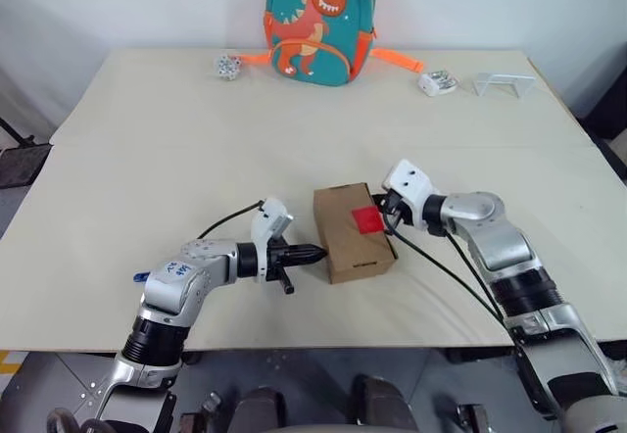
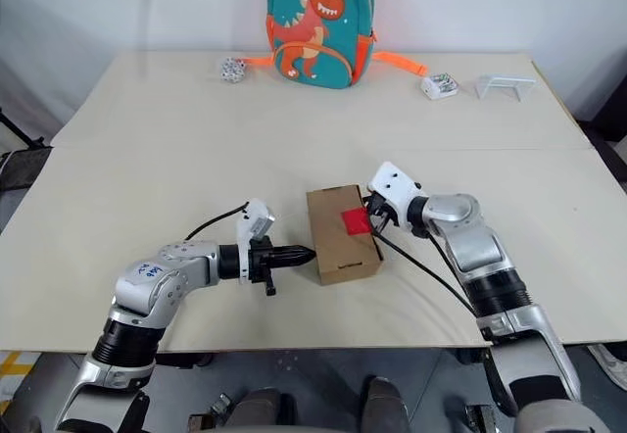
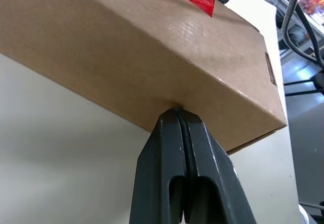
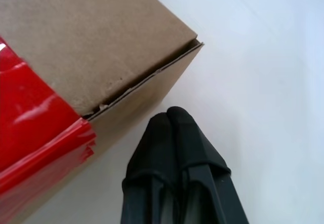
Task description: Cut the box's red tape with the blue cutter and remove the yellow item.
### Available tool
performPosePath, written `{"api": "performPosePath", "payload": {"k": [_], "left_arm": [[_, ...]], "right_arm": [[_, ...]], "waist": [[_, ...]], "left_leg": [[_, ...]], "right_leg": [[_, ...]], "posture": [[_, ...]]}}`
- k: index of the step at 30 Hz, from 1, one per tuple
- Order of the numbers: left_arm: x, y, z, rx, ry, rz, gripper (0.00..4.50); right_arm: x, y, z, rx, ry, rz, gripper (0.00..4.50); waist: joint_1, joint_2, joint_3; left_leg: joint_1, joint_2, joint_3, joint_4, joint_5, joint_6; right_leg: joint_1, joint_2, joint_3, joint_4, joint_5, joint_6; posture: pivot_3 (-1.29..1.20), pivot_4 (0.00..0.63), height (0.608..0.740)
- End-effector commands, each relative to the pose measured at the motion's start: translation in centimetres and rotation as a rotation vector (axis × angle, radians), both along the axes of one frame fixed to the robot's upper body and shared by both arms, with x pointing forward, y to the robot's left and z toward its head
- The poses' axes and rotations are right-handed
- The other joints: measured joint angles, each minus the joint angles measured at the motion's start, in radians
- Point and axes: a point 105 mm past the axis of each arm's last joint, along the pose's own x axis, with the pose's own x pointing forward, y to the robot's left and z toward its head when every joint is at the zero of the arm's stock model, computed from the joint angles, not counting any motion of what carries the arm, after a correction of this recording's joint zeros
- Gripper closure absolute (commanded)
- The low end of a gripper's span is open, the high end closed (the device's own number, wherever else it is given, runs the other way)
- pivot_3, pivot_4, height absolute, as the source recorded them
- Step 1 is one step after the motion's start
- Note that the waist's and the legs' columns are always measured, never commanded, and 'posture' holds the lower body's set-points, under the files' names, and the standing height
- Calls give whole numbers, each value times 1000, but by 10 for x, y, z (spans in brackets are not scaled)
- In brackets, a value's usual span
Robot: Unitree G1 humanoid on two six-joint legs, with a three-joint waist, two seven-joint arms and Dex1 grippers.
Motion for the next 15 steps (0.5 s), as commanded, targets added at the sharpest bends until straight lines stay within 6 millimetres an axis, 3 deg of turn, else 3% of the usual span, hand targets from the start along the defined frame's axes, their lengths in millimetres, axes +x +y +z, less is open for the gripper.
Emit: {"api": "performPosePath", "payload": {"k": [1, 10, 15], "left_arm": [[-5, -11, 7, -25, -34, -38, 4485], [-4, -19, 10, -23, -43, -83, 4485], [-6, -21, 15, -14, -59, -110, 4485]], "right_arm": [[0, 35, 7, 25, -37, 138, 4500], [4, 60, 18, 86, -77, 315, 4500], [23, 40, 14, 45, -89, 191, 4500]], "waist": [[-2, 0, 0], [-22, 0, 0], [-21, 0, 0]], "left_leg": [[0, 0, 0, 0, 0, 0], [2, 0, -1, 0, 0, -1], [2, 0, -1, 0, 1, -1]], "right_leg": [[0, 0, 0, 0, 0, 0], [1, 0, 0, 1, 0, 0], [1, 0, 0, 2, 0, 0]], "posture": [[0, 150, 740], [0, 150, 740], [0, 150, 740]]}}
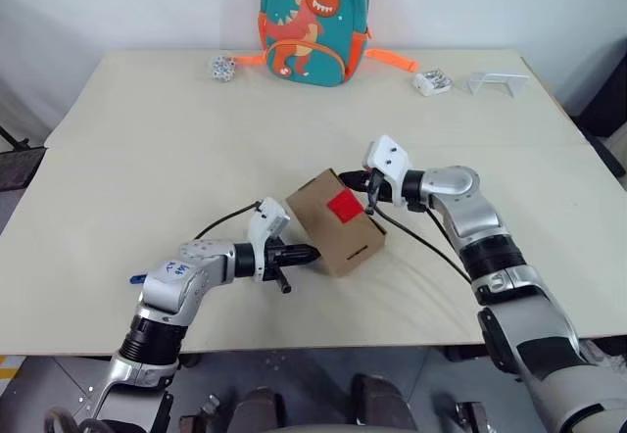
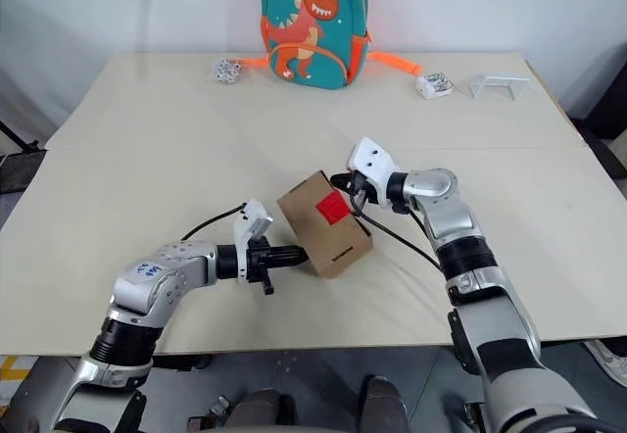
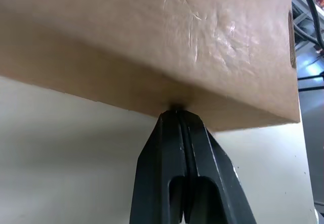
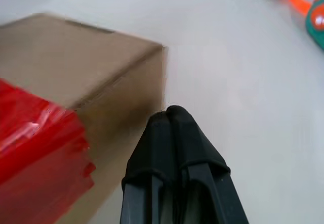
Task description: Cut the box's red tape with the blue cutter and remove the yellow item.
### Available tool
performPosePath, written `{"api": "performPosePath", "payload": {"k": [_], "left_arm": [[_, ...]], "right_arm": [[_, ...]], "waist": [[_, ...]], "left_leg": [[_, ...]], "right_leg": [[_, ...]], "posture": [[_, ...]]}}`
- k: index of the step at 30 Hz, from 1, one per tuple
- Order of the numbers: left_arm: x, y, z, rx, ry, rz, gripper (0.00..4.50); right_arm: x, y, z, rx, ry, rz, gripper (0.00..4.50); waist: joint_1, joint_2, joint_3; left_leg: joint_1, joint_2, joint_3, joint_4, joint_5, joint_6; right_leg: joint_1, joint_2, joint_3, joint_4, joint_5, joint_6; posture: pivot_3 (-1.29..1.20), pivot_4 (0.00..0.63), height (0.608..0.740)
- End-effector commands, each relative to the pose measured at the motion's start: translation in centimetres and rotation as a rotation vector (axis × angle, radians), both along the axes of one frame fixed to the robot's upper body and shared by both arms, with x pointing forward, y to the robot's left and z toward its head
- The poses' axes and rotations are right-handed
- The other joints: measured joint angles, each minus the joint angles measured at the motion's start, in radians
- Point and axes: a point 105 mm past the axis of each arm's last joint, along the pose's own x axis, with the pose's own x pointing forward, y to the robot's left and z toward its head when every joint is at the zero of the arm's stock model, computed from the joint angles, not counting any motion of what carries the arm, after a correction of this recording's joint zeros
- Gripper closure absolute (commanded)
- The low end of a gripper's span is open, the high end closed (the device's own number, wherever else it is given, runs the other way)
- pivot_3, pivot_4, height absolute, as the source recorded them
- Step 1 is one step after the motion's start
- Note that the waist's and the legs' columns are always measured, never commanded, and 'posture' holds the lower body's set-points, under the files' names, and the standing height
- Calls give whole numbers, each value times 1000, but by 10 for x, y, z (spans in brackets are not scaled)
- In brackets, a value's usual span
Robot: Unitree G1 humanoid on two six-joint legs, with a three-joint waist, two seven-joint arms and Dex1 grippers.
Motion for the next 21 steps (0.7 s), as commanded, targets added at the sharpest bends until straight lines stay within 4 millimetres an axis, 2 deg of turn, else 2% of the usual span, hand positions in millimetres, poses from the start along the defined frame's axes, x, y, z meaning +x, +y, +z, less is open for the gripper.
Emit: {"api": "performPosePath", "payload": {"k": [1, 8, 14, 18, 21], "left_arm": [[-7, -18, 22, -51, -72, -104, 4485], [-4, -18, 28, -43, -101, -121, 4485], [-1, -15, 32, -37, -118, -114, 4485], [4, -6, 35, -25, -135, -88, 4485], [6, 3, 38, -14, -147, -82, 4485]], "right_arm": [[5, -3, -16, -48, 19, -33, 4500], [7, -10, -26, -85, 34, -48, 4500], [10, -16, -19, -40, 25, -64, 4500], [8, -26, -11, 4, 21, -53, 4500], [2, -30, 4, 161, 86, -17, 4500]], "waist": [[0, 0, 0], [-3, 1, 0], [-4, 1, 0], [-3, 1, 1], [-2, 1, 1]], "left_leg": [[0, 0, 0, 0, 0, 0], [-1, 0, -1, -1, 0, -1], [-1, 0, -1, -1, 0, -1], [-1, 0, -1, -1, 0, -1], [-1, 0, -1, -1, 0, -1]], "right_leg": [[0, 0, 0, 0, 0, 0], [-1, 0, -1, 0, 0, 0], [-1, 0, -1, 0, 0, 0], [-1, 0, -1, 0, 0, 0], [-1, 0, -1, 0, 0, 0]], "posture": [[0, 150, 740], [0, 150, 740], [0, 150, 740], [0, 150, 740], [0, 150, 740]]}}
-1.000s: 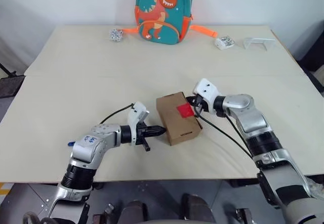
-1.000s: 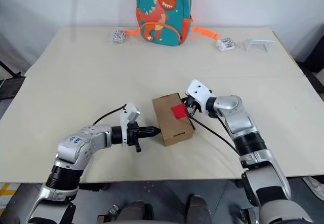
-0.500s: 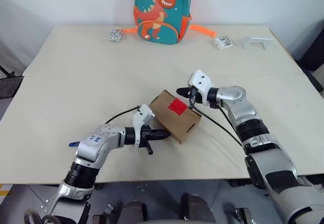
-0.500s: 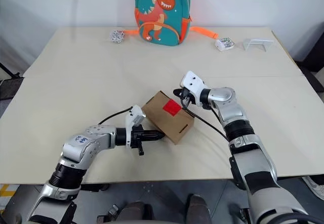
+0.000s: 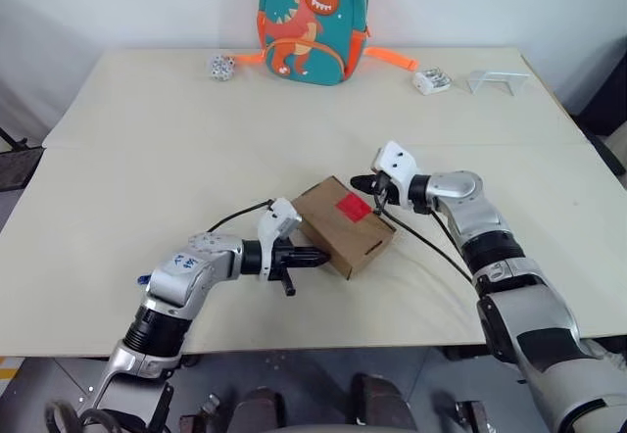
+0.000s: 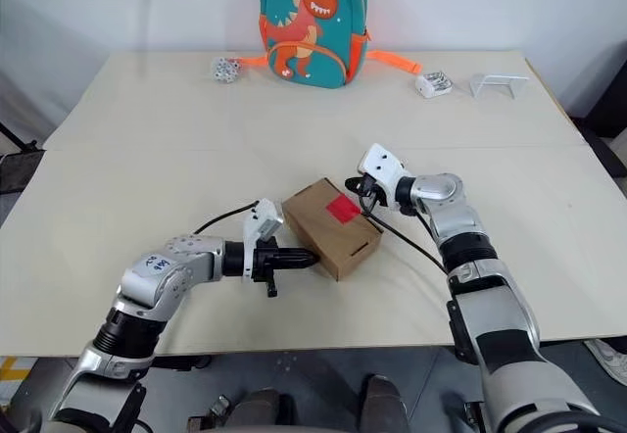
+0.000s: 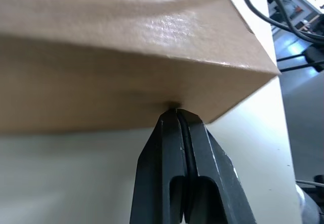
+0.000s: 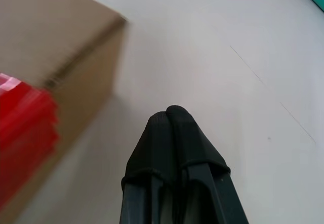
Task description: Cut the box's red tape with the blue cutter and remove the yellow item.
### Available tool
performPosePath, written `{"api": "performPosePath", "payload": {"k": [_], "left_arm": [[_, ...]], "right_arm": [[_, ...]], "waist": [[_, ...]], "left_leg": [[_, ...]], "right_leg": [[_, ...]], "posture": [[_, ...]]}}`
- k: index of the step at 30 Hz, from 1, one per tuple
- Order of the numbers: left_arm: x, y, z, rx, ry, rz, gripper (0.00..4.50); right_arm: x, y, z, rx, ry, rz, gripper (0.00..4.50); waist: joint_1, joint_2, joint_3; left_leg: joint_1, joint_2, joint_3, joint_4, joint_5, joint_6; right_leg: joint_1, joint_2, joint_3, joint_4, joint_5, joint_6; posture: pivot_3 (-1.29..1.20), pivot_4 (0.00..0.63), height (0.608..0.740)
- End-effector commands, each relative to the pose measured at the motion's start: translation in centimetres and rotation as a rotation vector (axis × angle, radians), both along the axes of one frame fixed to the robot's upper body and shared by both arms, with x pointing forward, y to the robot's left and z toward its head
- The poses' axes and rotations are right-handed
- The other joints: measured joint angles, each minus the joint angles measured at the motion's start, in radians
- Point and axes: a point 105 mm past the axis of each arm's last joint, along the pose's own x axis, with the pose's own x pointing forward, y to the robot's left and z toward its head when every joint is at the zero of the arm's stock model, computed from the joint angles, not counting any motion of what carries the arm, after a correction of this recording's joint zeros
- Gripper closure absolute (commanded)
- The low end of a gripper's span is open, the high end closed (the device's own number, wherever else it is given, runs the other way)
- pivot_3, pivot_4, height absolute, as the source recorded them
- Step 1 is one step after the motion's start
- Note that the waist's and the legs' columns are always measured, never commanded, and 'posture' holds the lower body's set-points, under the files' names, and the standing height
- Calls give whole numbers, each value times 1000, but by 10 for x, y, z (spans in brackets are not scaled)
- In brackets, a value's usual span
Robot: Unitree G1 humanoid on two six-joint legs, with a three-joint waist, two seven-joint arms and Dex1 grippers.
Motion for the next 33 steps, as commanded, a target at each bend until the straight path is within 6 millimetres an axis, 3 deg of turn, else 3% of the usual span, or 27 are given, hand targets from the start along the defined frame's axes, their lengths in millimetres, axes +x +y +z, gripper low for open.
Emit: {"api": "performPosePath", "payload": {"k": [1, 6, 9, 12, 18, 22, 26, 29, 33], "left_arm": [[4, 7, 25, -33, -103, -20, 4485], [6, 15, 26, -19, -105, -18, 4485], [1, 14, 25, -16, -89, -51, 4485], [-2, 12, 24, -19, -83, -64, 4485], [6, 27, 45, -86, -161, -20, 4485], [7, 59, 71, -151, -283, 7, 4311], [-1, 106, 76, -72, -389, 53, 3403], [-4, 139, 72, -19, -445, 132, 2468], [-32, 210, 42, 119, -397, 253, 1181]], "right_arm": [[-9, -1, 23, 171, 23, 66, 4500], [-7, -11, 31, 232, 5, 29, 4500], [-4, -15, 18, 124, -11, -5, 4500], [-5, -10, 17, 142, -11, 4, 4500], [-24, -11, 48, 300, -59, 124, 4500], [-51, -25, 64, 347, -54, 209, 4500], [-81, -39, 75, 369, -29, 254, 3619], [-99, -43, 78, 379, -23, 267, 2585], [-147, -37, 62, 310, -20, 368, 1108]], "waist": [[0, 0, 0], [-1, 0, 0], [-2, 0, 0], [-1, 1, 0], [-1, 1, 0], [2, 1, 0], [1, 1, 1], [1, 2, 1], [2, 2, 1]], "left_leg": [[0, 0, 0, 0, 0, 0], [0, 0, 0, 0, 0, 0], [0, 0, 0, 0, 0, 0], [0, 0, 0, 0, 0, 0], [0, 0, 0, 0, 0, 0], [-1, 0, -1, 0, 0, 0], [-1, 0, -1, -1, 0, -1], [0, 0, -1, -1, 0, -1], [0, 1, 0, -2, -1, -1]], "right_leg": [[0, 0, 0, 0, 0, 0], [0, 0, 0, 0, 0, 0], [0, 0, 0, 0, 0, 0], [0, 0, 0, 0, 0, 0], [0, 0, 0, 0, 0, 0], [0, 0, -1, 0, 0, 0], [0, 0, -2, 0, 0, 0], [-1, 0, -2, 0, 0, 0], [-1, 0, -2, -1, 0, 0]], "posture": [[0, 150, 740], [0, 150, 740], [0, 150, 740], [0, 150, 740], [0, 150, 740], [0, 150, 740], [0, 150, 740], [0, 150, 740], [0, 150, 740]]}}
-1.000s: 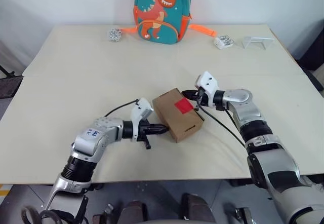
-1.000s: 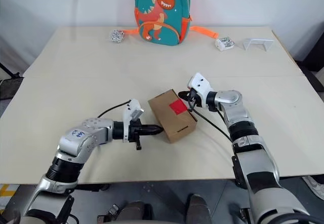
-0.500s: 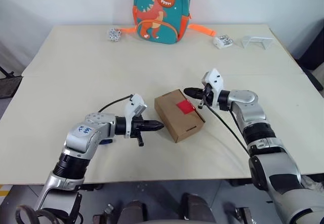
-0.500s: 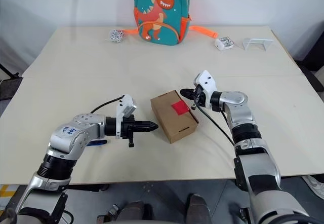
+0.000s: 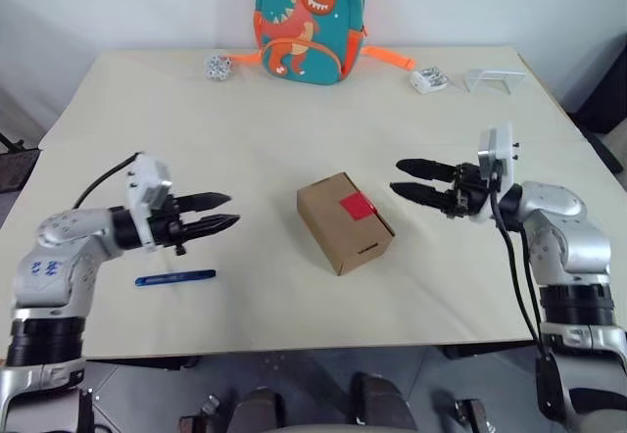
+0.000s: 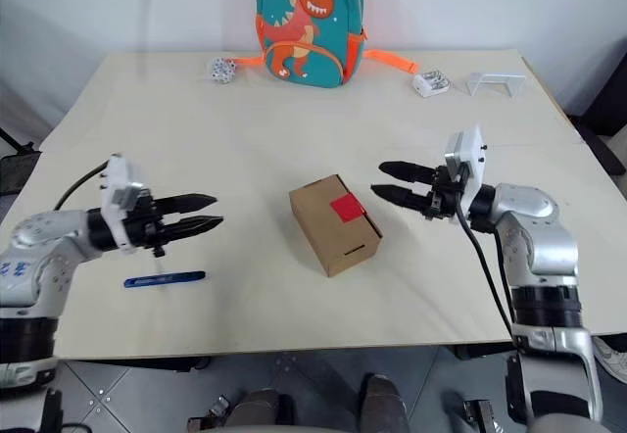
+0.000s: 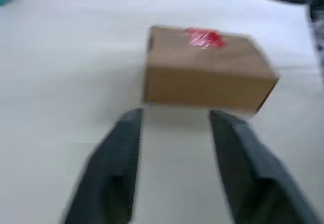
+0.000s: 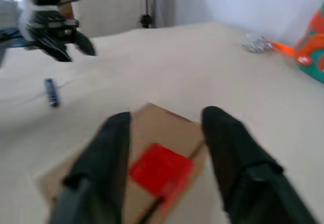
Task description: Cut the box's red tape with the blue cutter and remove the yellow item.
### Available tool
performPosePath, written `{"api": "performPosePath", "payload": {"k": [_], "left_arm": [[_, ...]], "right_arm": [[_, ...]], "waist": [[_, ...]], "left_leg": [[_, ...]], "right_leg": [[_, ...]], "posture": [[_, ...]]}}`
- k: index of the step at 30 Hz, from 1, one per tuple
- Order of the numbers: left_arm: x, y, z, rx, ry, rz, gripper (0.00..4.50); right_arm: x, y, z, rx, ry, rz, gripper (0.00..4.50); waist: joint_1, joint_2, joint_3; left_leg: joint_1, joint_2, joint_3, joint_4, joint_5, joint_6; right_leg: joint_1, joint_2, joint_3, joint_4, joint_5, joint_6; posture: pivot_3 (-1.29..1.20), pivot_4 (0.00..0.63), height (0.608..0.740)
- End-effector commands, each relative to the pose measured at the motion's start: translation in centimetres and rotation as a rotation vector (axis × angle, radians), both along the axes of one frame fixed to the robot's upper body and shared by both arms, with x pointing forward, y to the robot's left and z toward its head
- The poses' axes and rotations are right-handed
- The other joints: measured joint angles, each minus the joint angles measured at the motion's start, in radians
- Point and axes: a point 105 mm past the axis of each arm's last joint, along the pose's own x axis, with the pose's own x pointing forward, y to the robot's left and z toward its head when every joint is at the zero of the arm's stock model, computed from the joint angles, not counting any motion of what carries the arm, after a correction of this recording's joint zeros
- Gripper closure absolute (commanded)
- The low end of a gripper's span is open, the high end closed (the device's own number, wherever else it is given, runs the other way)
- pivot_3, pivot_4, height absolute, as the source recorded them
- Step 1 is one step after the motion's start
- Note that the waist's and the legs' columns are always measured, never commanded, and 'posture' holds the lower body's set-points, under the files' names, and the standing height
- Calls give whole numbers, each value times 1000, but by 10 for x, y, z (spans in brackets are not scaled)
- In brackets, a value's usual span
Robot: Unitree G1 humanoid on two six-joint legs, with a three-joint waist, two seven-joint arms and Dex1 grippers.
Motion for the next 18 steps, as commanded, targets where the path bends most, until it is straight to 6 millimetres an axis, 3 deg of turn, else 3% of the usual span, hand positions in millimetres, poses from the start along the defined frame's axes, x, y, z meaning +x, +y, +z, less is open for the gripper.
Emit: {"api": "performPosePath", "payload": {"k": [1, 3, 4, 6, 12, 14, 18], "left_arm": [[-21, 58, -10, 86, 6, 135, 893], [-34, 87, -19, 133, 42, 207, 275], [-40, 104, -22, 147, 59, 258, 11], [-50, 127, -25, 167, 80, 324, 11], [-64, 168, -28, 238, 131, 426, 11], [-67, 177, -31, 273, 161, 443, 11], [-61, 156, -29, 287, 135, 284, 11]], "right_arm": [[-42, 7, 4, -9, -87, 115, 781], [-67, 16, -6, -4, -106, 219, 66], [-76, 21, -11, 14, -94, 251, 0], [-84, 29, -13, 62, -108, 267, 0], [-96, 45, -14, 127, -155, 318, 0], [-105, 49, -17, 94, -181, 374, 0], [-106, 49, -18, 105, -160, 354, 0]], "waist": [[1, 0, 0], [3, 0, 0], [3, 0, 0], [5, -1, 0], [6, -2, 0], [6, -2, 0], [9, -3, 0]], "left_leg": [[0, 0, 0, -1, -1, 0], [0, 0, 0, -1, -2, 1], [0, 0, 1, -1, -2, 1], [0, 0, 2, 0, -2, 2], [1, 0, 3, 1, -2, 3], [1, 1, 3, 1, -3, 3], [1, 1, 4, 0, -4, 3]], "right_leg": [[0, 0, 0, 0, 0, 0], [-1, 0, 0, 0, 0, 0], [-1, 0, 0, -1, 0, 0], [1, 0, 0, -2, 0, 0], [0, 0, 0, -1, 0, -1], [-2, 0, 0, 2, 0, -1], [-2, 0, -3, 3, 0, -1]], "posture": [[0, 150, 740], [0, 150, 740], [0, 150, 740], [0, 150, 740], [0, 150, 740], [0, 150, 740], [0, 150, 740]]}}
